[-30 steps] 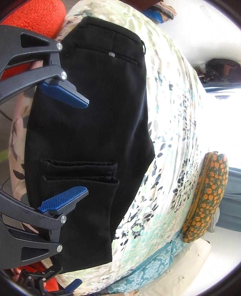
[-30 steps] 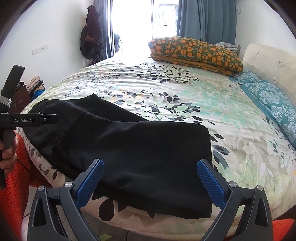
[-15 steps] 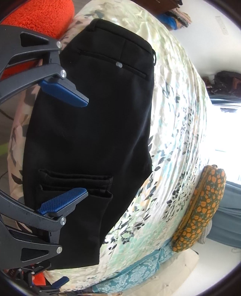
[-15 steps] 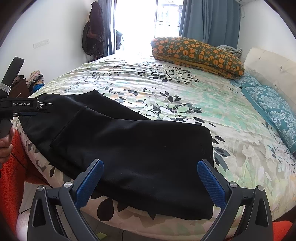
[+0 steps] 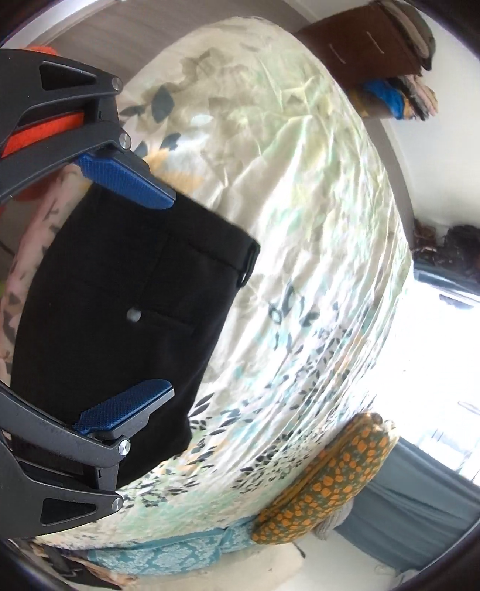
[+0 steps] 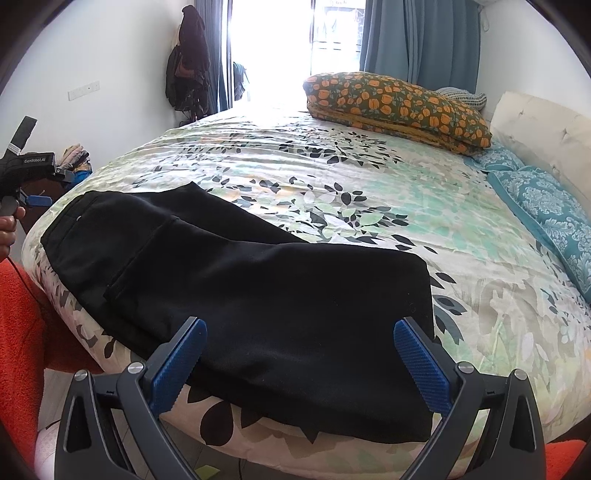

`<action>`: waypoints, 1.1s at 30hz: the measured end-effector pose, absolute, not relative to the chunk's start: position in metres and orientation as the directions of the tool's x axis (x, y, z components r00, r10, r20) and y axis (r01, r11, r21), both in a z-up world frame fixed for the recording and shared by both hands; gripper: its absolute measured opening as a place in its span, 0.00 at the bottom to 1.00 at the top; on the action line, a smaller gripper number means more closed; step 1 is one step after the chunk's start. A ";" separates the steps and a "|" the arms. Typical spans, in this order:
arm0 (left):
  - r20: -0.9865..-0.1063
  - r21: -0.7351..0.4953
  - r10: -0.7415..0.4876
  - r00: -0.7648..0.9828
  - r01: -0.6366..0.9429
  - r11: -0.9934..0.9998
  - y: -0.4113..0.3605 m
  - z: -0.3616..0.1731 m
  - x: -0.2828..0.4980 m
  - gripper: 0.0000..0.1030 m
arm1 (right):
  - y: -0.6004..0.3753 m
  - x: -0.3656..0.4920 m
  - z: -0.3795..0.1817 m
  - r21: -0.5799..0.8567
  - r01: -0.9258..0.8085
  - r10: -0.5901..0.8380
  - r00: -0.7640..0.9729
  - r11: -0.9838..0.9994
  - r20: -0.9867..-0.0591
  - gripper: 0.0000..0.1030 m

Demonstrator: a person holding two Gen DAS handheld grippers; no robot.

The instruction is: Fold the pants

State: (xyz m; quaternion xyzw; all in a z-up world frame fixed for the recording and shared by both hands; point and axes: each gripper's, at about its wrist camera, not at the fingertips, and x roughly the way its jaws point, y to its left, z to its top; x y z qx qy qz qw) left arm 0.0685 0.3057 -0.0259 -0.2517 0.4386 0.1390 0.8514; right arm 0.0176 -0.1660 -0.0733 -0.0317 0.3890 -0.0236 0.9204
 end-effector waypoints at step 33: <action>-0.751 -0.564 -0.322 0.577 -0.306 0.767 0.266 0.020 0.067 0.11 | -0.198 0.020 -0.072 0.086 0.139 -0.032 0.681 0.986 -0.732 0.98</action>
